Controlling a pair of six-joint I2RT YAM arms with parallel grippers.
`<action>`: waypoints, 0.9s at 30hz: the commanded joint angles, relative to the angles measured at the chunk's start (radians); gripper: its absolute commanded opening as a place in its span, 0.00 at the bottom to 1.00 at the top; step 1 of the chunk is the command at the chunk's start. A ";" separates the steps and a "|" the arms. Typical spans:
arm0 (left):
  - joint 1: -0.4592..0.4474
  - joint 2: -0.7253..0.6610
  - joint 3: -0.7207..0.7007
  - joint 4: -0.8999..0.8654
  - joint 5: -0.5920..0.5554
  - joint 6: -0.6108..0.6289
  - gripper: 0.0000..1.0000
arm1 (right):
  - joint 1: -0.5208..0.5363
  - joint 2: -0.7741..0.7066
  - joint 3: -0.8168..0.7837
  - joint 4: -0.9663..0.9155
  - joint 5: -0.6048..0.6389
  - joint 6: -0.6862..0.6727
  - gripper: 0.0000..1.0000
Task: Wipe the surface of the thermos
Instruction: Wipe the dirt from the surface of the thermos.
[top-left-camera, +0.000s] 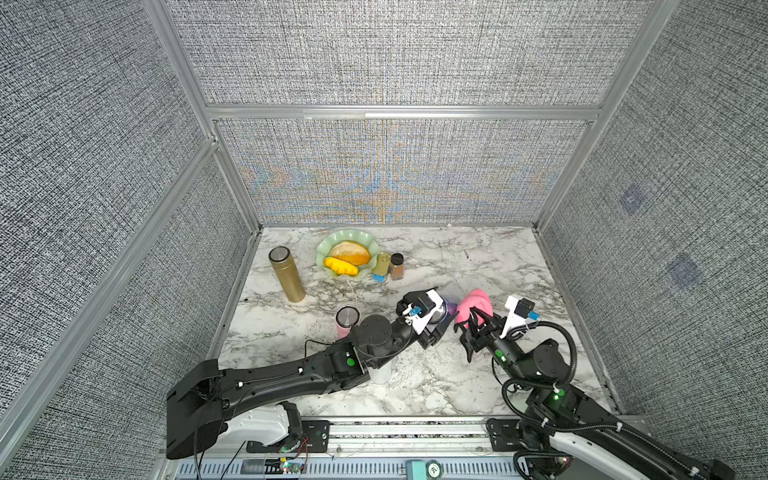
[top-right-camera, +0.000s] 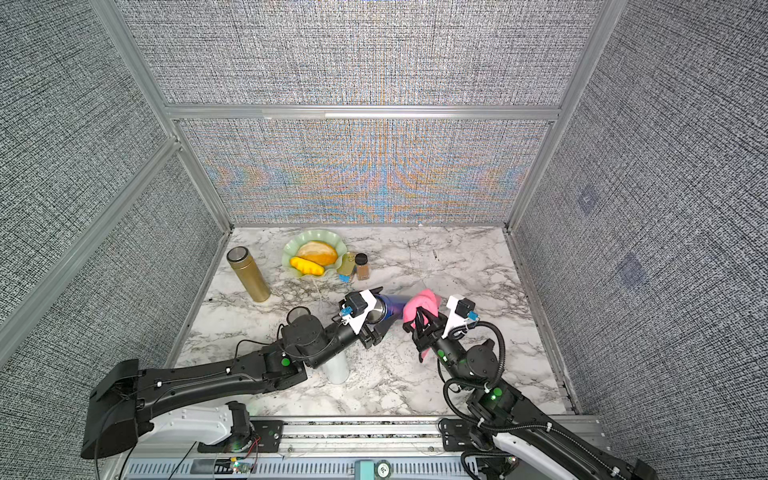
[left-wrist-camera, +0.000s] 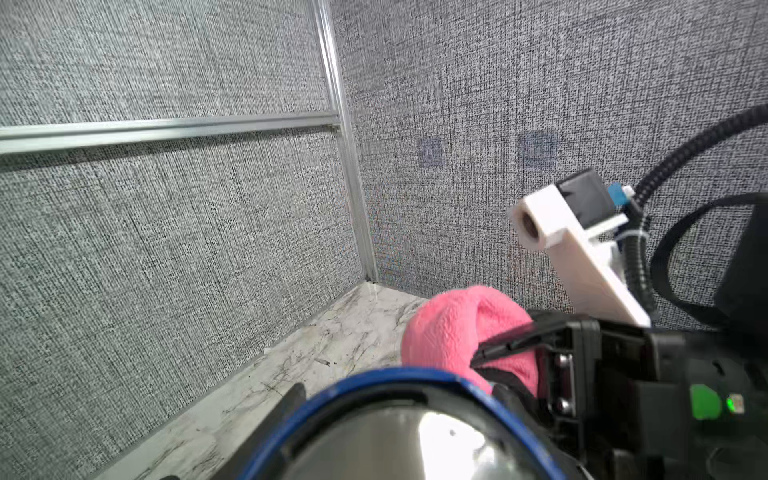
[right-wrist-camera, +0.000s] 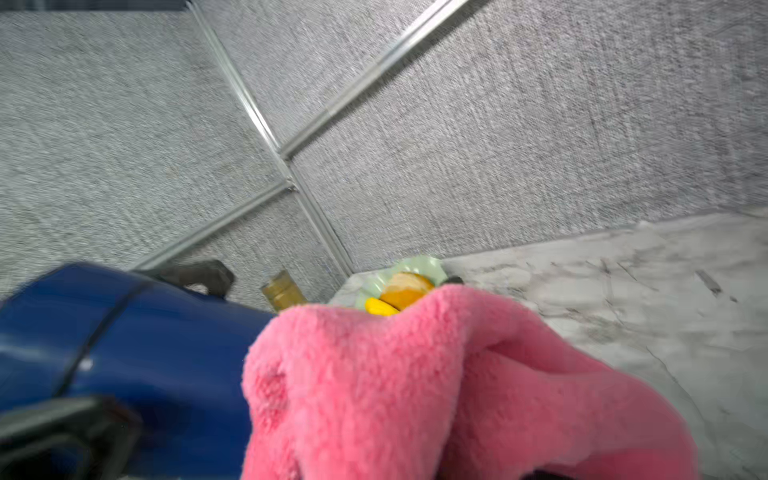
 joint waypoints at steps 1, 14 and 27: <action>0.000 -0.009 -0.007 0.113 0.058 0.025 0.00 | 0.003 0.076 0.012 0.062 -0.103 0.020 0.00; 0.042 0.006 -0.055 0.200 0.085 0.060 0.00 | 0.003 0.196 -0.072 0.184 -0.028 0.075 0.00; 0.100 0.011 -0.082 0.256 0.160 0.051 0.00 | -0.018 0.297 -0.168 0.277 0.093 0.118 0.00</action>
